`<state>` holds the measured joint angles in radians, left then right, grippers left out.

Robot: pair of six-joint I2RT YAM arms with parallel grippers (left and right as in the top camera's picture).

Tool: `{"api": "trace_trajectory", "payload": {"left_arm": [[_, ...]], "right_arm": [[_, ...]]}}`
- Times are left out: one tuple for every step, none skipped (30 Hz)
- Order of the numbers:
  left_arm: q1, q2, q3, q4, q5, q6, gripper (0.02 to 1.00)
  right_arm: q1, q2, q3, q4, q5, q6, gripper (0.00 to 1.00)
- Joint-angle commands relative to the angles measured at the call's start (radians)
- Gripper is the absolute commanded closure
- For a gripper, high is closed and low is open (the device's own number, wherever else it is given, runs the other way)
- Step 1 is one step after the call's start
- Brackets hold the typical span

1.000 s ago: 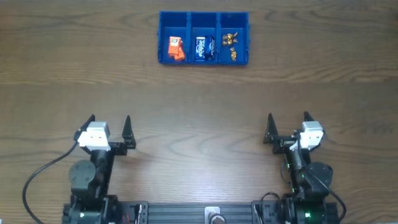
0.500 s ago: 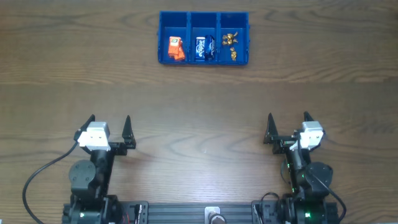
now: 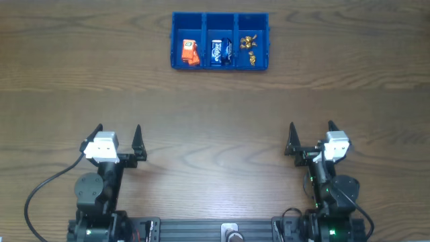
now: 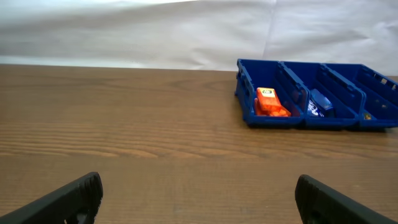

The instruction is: Sort Candies Into Trays

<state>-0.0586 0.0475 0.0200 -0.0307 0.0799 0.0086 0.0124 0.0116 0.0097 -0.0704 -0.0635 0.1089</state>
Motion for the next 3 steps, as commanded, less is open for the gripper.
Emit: {"api": "trace_trajectory", "payload": {"left_arm": [[0.006, -0.007, -0.014, -0.040, 0.017, 0.014, 0.023], [0.006, -0.007, -0.014, -0.040, 0.017, 0.014, 0.020], [0.006, -0.007, -0.014, -0.040, 0.017, 0.014, 0.020]], "right_arm": [[-0.008, -0.010, -0.002, -0.007, 0.010, -0.006, 0.003], [-0.008, -0.010, -0.002, -0.007, 0.010, -0.006, 0.003], [-0.008, -0.010, -0.002, -0.007, 0.010, -0.006, 0.003]]}}
